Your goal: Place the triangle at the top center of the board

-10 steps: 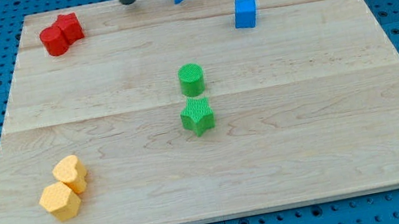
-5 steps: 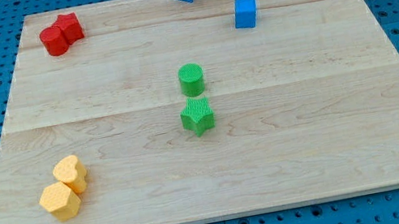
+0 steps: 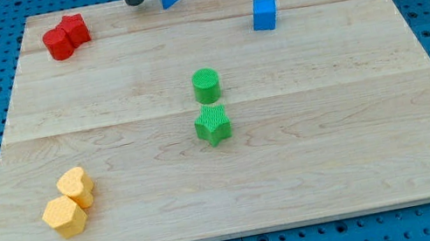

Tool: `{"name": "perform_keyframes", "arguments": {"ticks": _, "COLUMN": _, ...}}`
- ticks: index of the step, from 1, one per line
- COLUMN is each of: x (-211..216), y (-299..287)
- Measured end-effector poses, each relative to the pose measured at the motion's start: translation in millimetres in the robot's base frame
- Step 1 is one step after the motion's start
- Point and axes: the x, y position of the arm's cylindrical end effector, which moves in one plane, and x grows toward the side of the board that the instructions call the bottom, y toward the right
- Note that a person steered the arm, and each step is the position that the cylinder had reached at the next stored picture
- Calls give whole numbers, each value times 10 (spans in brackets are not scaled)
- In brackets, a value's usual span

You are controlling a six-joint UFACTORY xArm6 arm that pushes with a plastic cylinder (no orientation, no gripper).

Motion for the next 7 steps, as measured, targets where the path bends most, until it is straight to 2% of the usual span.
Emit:
{"name": "perform_keyframes", "arguments": {"ticks": 1, "x": -1, "y": 42}}
{"name": "perform_keyframes", "arguments": {"ticks": 2, "x": 352, "y": 830}}
{"name": "perform_keyframes", "arguments": {"ticks": 3, "x": 839, "y": 1380}}
{"name": "perform_keyframes", "arguments": {"ticks": 4, "x": 221, "y": 1669}}
{"name": "perform_keyframes", "arguments": {"ticks": 5, "x": -2, "y": 1703}}
{"name": "perform_keyframes", "arguments": {"ticks": 6, "x": 54, "y": 1159}}
{"name": "perform_keyframes", "arguments": {"ticks": 7, "x": 881, "y": 311}}
